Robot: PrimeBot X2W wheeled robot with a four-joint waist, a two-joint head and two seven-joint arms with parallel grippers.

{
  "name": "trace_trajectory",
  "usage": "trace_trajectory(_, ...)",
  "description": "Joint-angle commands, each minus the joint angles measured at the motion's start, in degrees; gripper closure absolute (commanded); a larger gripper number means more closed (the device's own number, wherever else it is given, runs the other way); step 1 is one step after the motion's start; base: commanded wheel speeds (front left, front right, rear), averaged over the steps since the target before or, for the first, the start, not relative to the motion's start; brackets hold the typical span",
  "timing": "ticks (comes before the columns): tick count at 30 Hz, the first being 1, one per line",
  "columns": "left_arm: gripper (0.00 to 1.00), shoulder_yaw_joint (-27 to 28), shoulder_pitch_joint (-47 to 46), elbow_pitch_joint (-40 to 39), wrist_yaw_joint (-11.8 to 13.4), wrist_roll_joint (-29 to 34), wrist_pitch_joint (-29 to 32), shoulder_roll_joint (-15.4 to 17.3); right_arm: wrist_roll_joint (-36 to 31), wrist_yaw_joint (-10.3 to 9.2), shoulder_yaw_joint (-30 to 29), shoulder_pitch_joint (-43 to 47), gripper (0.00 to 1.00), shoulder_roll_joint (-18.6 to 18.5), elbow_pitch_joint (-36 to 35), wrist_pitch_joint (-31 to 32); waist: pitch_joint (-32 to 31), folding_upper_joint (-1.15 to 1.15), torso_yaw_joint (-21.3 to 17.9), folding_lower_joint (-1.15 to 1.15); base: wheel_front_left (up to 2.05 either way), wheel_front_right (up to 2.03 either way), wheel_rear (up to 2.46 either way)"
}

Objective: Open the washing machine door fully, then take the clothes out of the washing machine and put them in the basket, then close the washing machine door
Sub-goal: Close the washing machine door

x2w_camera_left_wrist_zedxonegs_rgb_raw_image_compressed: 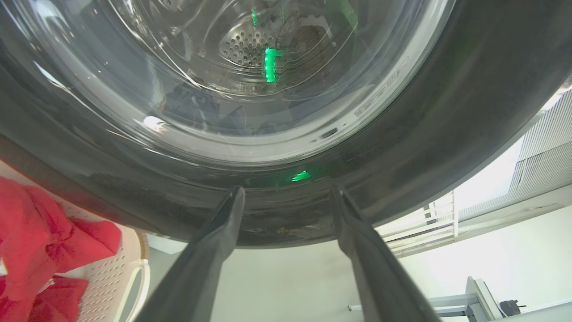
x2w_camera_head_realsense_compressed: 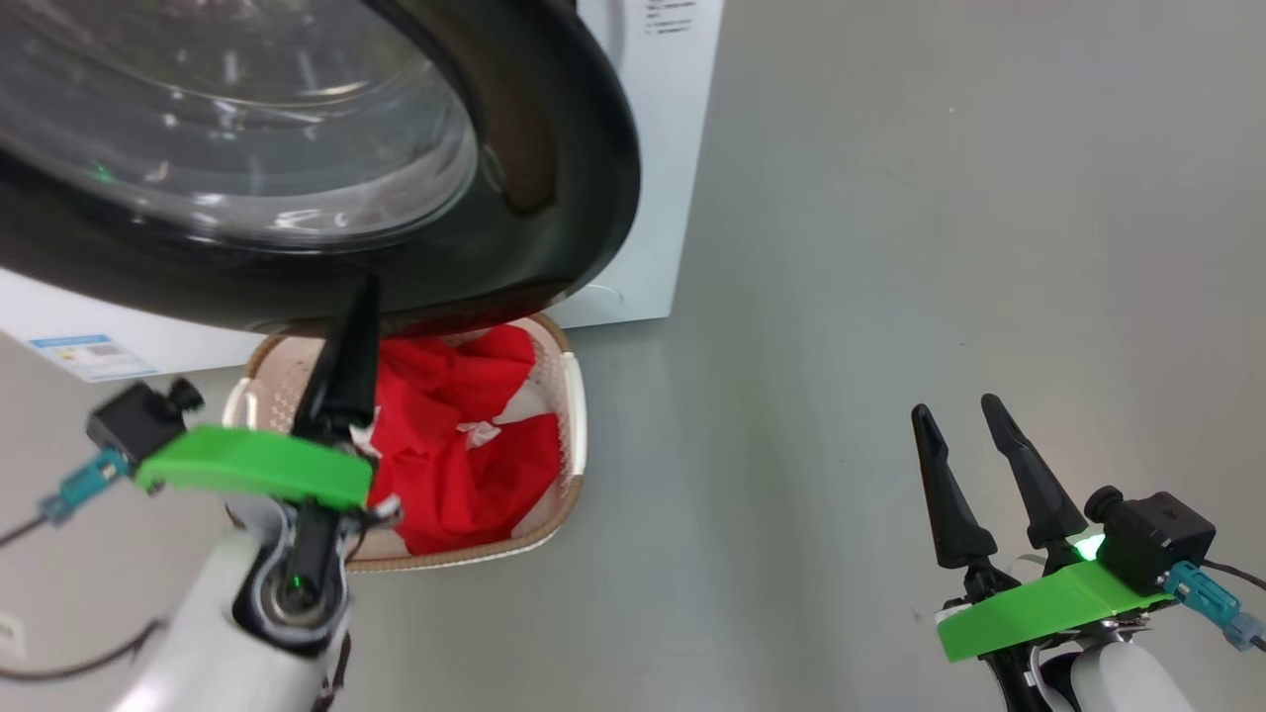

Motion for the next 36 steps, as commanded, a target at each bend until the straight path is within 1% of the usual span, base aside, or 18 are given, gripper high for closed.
trace_trajectory(1, 0.0, 2.33, 1.03, -1.46, -0.37, 1.55, -0.43, 1.42, -0.72, 0.43, 0.88, 0.43, 0.0, -0.1, -1.2, -0.37, -0.56, 0.0, 1.45, 0.0, 0.0, 0.0, 0.0)
trace_trajectory(7, 0.0, 5.44, 6.98, -2.05, -0.37, 4.64, -0.44, 0.26, -1.49, 0.43, 0.6, 1.14, 0.0, -0.1, -0.99, -0.37, -1.57, 0.0, 3.09, 0.0, 0.0, 0.0, 0.0)
trace_trajectory(13, 0.0, 8.22, 12.58, -3.52, -0.37, 7.02, -0.44, 0.02, -1.91, 0.43, 0.06, 2.25, 0.0, -0.1, -0.97, -0.37, -2.69, 0.0, 3.98, 0.0, 0.0, 0.0, 0.0)
trace_trajectory(25, 0.0, 12.56, 19.86, -4.58, -0.37, 13.74, -0.44, -0.56, -2.88, 0.43, -2.07, 4.77, 0.0, -0.47, -0.8, -0.37, -4.83, 0.0, 5.53, 0.0, 0.0, 0.0, 0.0)
trace_trajectory(30, 0.0, 15.93, 22.45, -5.17, -0.37, 17.81, -0.44, -1.1, -3.07, 0.43, -3.4, 5.72, 0.0, -0.98, -1.01, -0.37, -5.57, 0.0, 6.07, 0.0, 0.0, 0.0, 0.0)
trace_trajectory(36, 0.0, 19.42, 25.24, -6.94, -0.37, 25.77, -0.44, -1.95, -3.3, 0.43, -4.7, 6.41, 0.0, -1.28, -1.28, -0.37, -5.94, 0.0, 6.63, 0.0, 0.0, 0.0, 0.0)
